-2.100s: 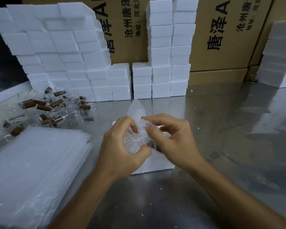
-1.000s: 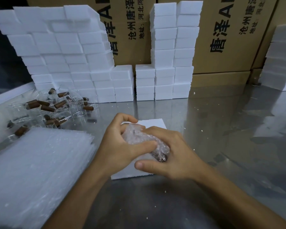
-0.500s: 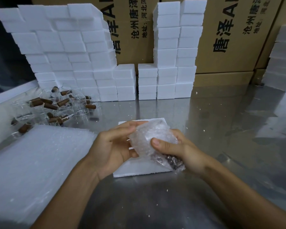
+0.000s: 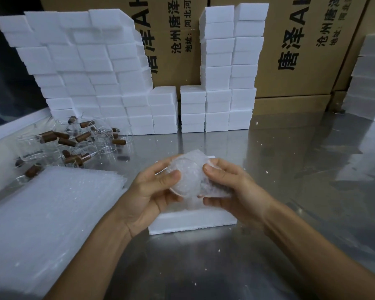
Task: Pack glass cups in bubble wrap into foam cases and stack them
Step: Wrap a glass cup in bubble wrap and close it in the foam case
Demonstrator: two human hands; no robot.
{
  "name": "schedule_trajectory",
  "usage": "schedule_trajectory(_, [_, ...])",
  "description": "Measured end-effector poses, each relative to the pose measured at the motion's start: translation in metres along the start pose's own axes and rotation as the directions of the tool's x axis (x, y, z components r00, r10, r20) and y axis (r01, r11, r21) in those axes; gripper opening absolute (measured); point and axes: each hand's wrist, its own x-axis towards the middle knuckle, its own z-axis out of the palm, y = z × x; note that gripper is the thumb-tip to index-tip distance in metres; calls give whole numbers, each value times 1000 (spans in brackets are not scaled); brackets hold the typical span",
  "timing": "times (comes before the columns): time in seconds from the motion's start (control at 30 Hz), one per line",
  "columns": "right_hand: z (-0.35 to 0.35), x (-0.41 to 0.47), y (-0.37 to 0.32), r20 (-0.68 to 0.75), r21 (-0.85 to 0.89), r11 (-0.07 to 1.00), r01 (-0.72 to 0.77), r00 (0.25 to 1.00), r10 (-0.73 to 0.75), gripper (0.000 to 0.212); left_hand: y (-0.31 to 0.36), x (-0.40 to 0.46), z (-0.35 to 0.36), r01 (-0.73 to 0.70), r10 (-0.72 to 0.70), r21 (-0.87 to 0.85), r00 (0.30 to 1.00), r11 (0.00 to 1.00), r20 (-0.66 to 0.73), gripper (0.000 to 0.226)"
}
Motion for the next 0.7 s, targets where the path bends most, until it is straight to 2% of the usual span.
schedule_trajectory(0.07, [-3, 0, 0, -64, -146, 986, 87, 993, -97, 52, -1, 1, -1, -25, 25, 16, 1000, 1000, 4, 89])
schedule_trajectory(0.13, [-6, -2, -1, -13, -329, 928, 176, 981, -191, 66, -1, 1, -3, -62, 58, 69, 997, 996, 56, 83])
schedule_trajectory(0.2, [-9, -3, -2, 31, -515, 824, 237, 966, -258, 70, 0, 0, -8, -102, 87, 137, 990, 985, 112, 72])
schedule_trajectory(0.3, [-13, -2, -1, 76, -713, 633, 301, 931, -356, 58, 0, -1, -11, -131, 89, 274, 983, 953, 160, 65])
schedule_trajectory(0.43, [-18, 1, 2, 175, -858, 402, 320, 918, -356, 45, -3, 0, -8, -183, 127, 567, 982, 803, 137, 65])
schedule_trajectory(0.6, [-25, 3, 2, 200, -913, 262, 313, 903, -380, 44, -9, 2, -2, -267, 266, 755, 956, 599, 127, 61])
schedule_trajectory(0.7, [-26, 3, 2, 178, -904, 265, 336, 858, -483, 54, -11, 2, 0, -335, 403, 778, 908, 532, 116, 64])
